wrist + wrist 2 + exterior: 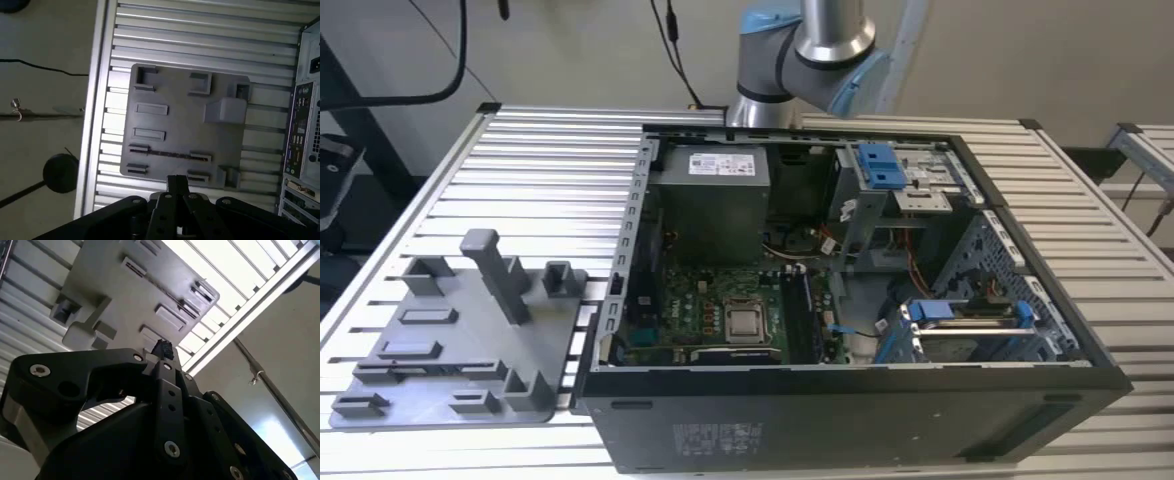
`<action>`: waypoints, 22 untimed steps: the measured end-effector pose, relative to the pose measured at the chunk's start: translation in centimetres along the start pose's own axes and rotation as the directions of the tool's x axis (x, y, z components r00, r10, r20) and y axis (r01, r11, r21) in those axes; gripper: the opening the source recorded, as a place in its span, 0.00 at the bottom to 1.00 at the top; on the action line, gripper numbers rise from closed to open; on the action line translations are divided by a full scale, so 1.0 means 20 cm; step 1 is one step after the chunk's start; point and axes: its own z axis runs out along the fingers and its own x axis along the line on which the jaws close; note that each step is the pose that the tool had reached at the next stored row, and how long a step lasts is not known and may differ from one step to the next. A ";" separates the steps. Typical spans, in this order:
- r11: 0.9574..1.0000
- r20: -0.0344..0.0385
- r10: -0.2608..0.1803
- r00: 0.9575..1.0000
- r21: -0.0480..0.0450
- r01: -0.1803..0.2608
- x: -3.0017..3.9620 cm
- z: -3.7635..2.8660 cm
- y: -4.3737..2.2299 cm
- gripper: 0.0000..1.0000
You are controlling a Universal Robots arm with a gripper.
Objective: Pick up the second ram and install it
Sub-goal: 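Pick up the second ram and move it above second insertion slot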
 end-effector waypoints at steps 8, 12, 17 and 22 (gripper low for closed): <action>0.994 -0.006 -0.112 0.994 0.002 0.112 0.000 0.000 0.000 0.11; 0.987 -0.009 -0.163 0.987 0.004 0.163 0.000 0.000 0.000 0.11; 0.975 -0.012 -0.223 0.975 0.005 0.223 0.000 0.000 0.000 0.11; 0.959 -0.016 -0.282 0.959 0.007 0.282 0.000 0.000 0.000 0.11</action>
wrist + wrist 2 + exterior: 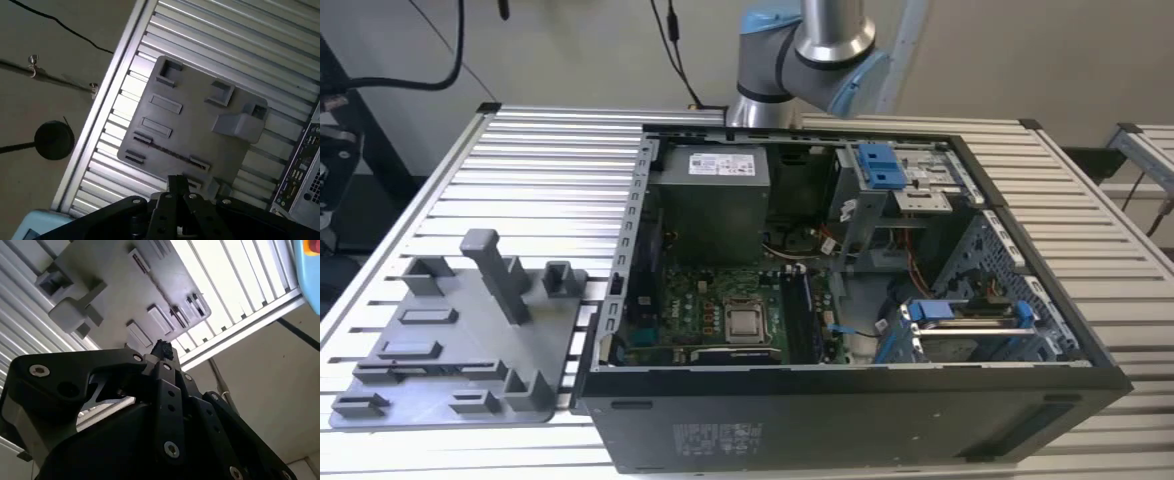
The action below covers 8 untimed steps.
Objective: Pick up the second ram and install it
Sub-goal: 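Pick up the second ram and move it above second insertion slot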
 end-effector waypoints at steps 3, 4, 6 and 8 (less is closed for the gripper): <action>0.999 -0.002 -0.039 0.999 0.002 0.039 0.000 0.000 0.000 0.11; 0.999 -0.003 -0.053 0.999 0.002 0.053 0.000 0.000 0.000 0.11; 0.997 -0.005 -0.080 0.997 0.003 0.080 0.000 0.000 0.000 0.11; 0.994 -0.006 -0.106 0.994 0.004 0.106 0.000 0.000 0.000 0.11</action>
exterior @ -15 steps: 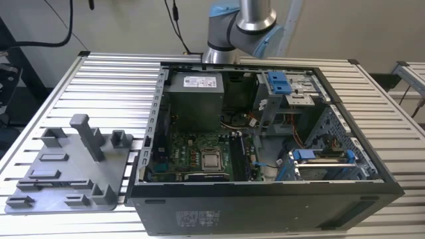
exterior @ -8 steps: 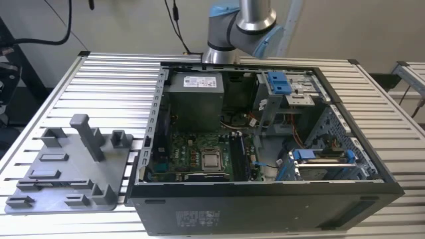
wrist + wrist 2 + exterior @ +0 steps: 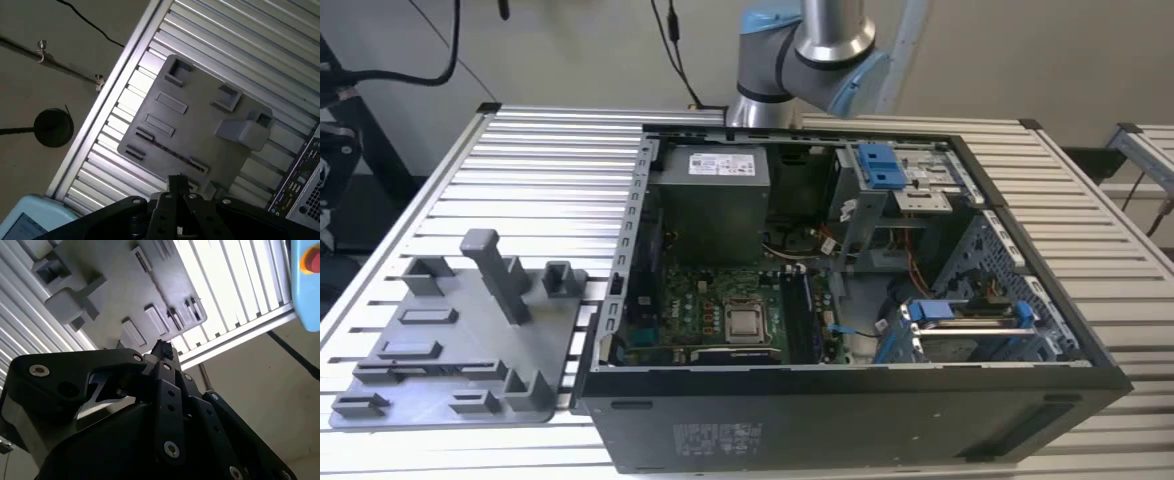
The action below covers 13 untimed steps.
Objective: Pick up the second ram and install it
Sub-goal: 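Pick up the second ram and move it above second insertion slot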
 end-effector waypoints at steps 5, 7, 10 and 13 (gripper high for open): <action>0.998 -0.004 -0.064 0.998 0.003 0.064 0.000 0.000 0.000 0.11; 0.996 -0.005 -0.090 0.996 0.003 0.090 0.000 0.000 0.000 0.11; 0.992 -0.007 -0.127 0.992 0.005 0.127 0.000 0.000 0.000 0.11; 0.986 -0.009 -0.166 0.986 0.006 0.166 0.000 0.000 0.000 0.11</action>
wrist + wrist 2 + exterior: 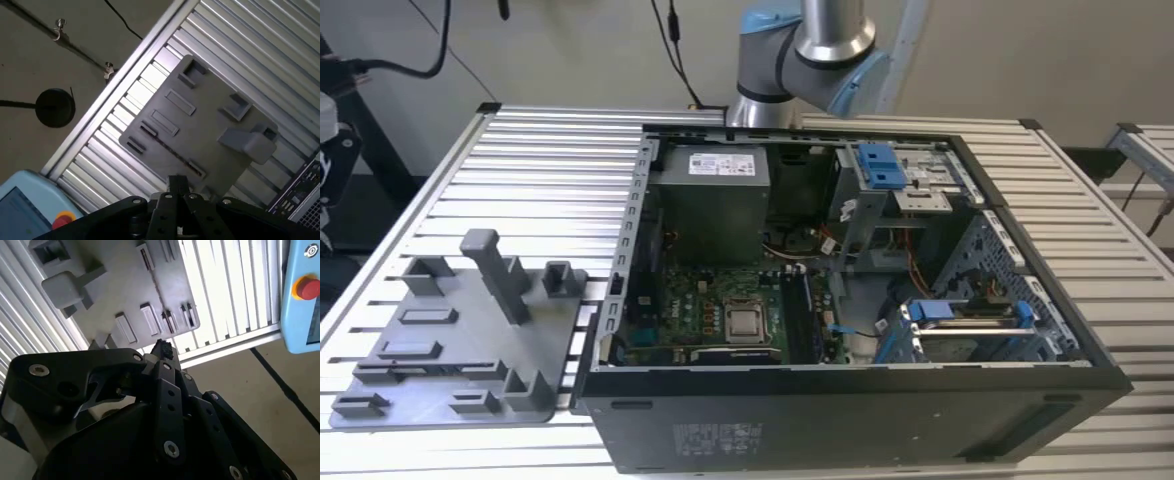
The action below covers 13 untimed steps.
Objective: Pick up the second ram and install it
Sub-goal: 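Pick up the second ram and move it above second insertion slot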
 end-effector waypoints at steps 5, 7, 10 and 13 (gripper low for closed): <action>0.998 -0.003 -0.064 0.998 0.002 0.064 0.000 0.000 0.000 0.11; 0.997 -0.005 -0.081 0.997 0.003 0.081 -0.001 0.000 0.001 0.11; 0.996 -0.005 -0.091 0.996 0.003 0.091 0.000 0.000 0.001 0.11; 0.996 -0.005 -0.093 0.996 0.003 0.093 -0.001 0.000 0.001 0.11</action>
